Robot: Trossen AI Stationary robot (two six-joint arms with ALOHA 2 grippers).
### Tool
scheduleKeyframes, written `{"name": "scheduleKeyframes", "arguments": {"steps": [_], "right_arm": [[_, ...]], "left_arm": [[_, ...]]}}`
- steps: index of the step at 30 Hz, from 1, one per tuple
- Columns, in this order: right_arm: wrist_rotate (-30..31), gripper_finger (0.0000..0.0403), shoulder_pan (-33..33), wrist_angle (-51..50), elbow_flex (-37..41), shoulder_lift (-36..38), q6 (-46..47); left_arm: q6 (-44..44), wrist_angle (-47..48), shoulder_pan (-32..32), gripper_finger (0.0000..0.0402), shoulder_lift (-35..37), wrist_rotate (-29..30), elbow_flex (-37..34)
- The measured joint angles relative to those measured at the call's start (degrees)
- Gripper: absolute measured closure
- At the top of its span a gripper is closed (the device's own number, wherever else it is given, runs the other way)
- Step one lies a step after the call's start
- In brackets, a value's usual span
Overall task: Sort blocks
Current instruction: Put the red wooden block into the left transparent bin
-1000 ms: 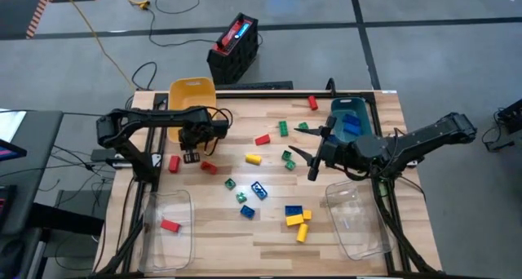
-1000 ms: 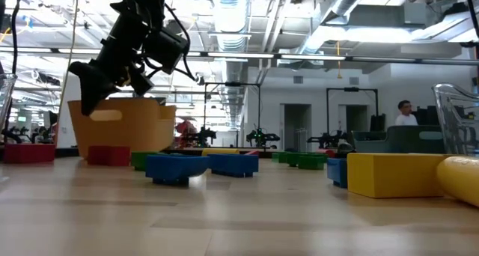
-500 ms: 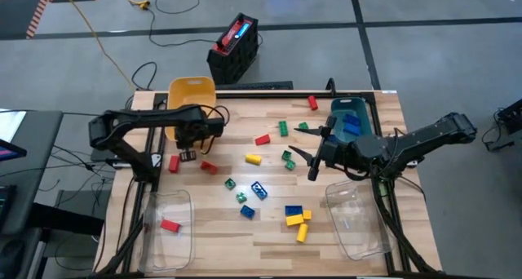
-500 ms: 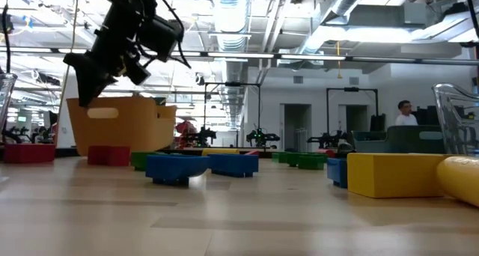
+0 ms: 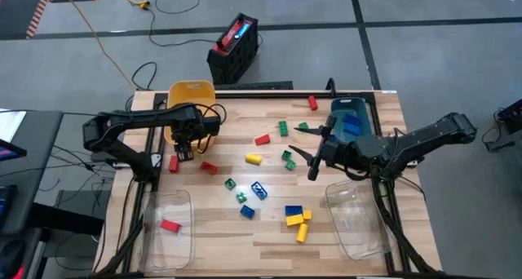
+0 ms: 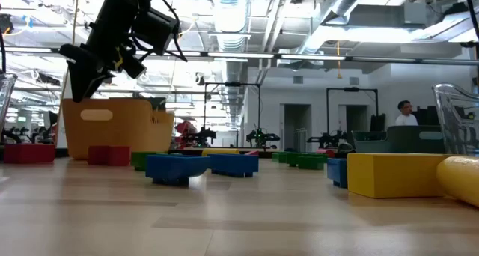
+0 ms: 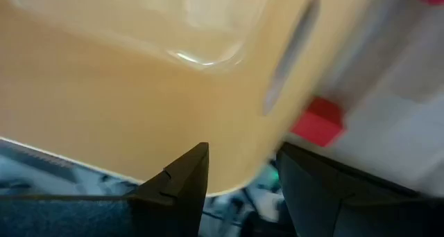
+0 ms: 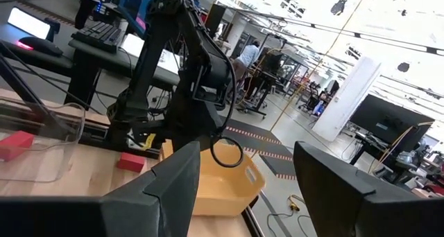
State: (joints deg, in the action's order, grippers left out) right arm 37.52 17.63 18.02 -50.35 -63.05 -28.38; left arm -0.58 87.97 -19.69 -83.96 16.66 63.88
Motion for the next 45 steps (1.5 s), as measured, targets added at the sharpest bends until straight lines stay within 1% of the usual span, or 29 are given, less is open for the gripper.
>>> {"name": "scheduleKeyframes", "arguments": {"steps": [2,5,9,11,15,18,22,25,27,31,33,35,38,41,45], "right_arm": [[0.00,0.0154,0.00,0.07,0.00,0.00,-0.15],[0.00,0.0154,0.00,0.02,0.00,0.00,-0.13],[0.00,0.0154,0.00,0.02,0.00,0.00,-0.13],[0.00,0.0154,0.00,0.02,0.00,0.00,-0.11],[0.00,0.0154,-0.15,0.02,0.00,-0.01,-0.10],[0.00,0.0154,-0.15,0.02,0.00,0.00,-0.08],[0.02,0.0154,-0.15,-0.42,0.00,0.00,0.45],[0.54,0.0154,-0.15,-0.79,0.00,-0.01,0.90],[1.20,0.0154,-0.15,-0.94,0.00,-0.02,0.94],[1.74,0.0154,-0.15,-1.48,-0.02,-0.02,1.03],[1.81,0.0154,-0.15,-1.43,-0.02,-0.02,1.03],[1.84,0.0154,-0.20,-1.49,-0.02,-0.02,1.03],[1.83,0.0154,-0.61,-1.53,-0.02,-0.02,1.34],[1.83,0.0154,-1.46,-1.54,-0.02,-0.02,1.42],[1.86,0.0154,-1.65,-2.02,-0.02,-0.02,1.96]], "left_arm": [[-0.44,0.27,0.15,0.0239,0.00,-1.33,0.00],[-0.55,0.21,0.51,0.0241,0.00,-1.27,0.00],[-0.61,0.55,1.14,0.0238,0.00,1.84,0.00],[-0.63,0.59,1.64,0.0236,0.46,2.35,0.00],[-0.60,1.47,3.15,0.0222,1.54,2.82,0.91],[-1.05,2.15,4.51,0.0207,2.10,3.09,3.75],[-1.93,1.82,7.98,0.0199,2.62,3.19,8.52],[-3.63,2.12,12.73,0.0198,4.01,4.65,9.25],[-6.28,2.13,16.05,0.0198,4.58,3.17,8.65],[-12.72,2.11,24.29,0.0198,5.11,-3.06,8.46],[-17.43,2.01,28.17,0.0198,4.92,-3.82,8.44],[-23.64,1.89,30.29,0.0198,4.32,-6.44,8.44],[-33.60,1.89,31.47,0.0198,4.03,-9.33,8.23],[-42.13,1.97,31.34,0.0198,4.68,-9.98,7.16],[-50.09,-0.23,29.07,0.0209,9.02,-9.93,1.70]]}}
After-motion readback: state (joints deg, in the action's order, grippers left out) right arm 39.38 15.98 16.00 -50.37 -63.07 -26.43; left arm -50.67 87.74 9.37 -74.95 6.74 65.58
